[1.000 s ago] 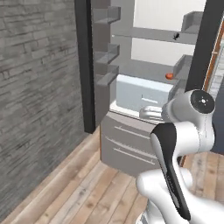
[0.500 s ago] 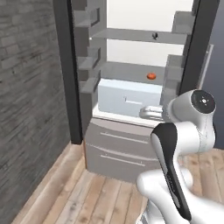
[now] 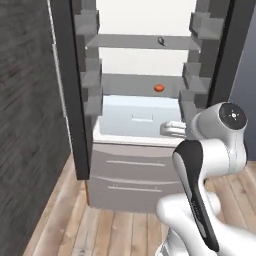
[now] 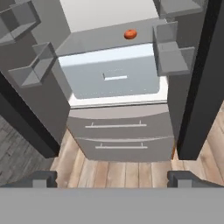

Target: Place one squash and one fish in each tupperware on the nearby counter, to pack two identical lunches.

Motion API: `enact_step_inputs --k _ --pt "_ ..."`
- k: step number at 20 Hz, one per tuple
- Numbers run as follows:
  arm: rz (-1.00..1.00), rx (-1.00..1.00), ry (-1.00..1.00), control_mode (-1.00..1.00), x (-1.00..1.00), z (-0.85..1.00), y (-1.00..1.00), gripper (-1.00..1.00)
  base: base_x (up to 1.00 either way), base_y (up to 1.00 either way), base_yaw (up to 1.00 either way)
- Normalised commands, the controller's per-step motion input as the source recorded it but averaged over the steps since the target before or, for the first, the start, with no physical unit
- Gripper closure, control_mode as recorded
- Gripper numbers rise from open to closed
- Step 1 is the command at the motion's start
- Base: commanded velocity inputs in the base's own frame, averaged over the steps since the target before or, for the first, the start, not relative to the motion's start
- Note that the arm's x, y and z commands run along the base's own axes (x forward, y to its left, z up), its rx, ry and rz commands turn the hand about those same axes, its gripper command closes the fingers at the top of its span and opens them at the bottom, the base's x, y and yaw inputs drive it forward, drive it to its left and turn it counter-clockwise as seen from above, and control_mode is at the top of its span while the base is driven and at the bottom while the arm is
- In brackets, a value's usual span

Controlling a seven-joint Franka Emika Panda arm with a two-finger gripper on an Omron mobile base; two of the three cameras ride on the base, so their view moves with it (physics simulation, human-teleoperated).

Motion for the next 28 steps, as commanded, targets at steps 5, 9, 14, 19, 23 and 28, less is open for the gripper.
enact_step_inputs --k 5,9,14,19,23,28 --pt "0.00 0.00 0.00 1.00 0.00 0.00 0.00 -1.00 0.00 0.68 -0.26" --pt "0.00 0.00 0.00 1.00 0.00 0.00 0.00 -1.00 0.10 0.08 -0.14" --pt "0.00 0.00 0.00 1.00 0.00 0.00 0.00 -1.00 0.40 0.00 -0.08" --pt "0.00 0.00 0.00 1.00 0.00 0.00 0.00 -1.00 0.71 0.08 -0.06" --pt "0.00 0.00 0.00 1.00 0.00 0.00 0.00 -1.00 0.70 0.16 -0.09" --pt "0.00 0.00 0.00 1.00 0.00 0.00 0.00 -1.00 0.60 0.57 -0.12"
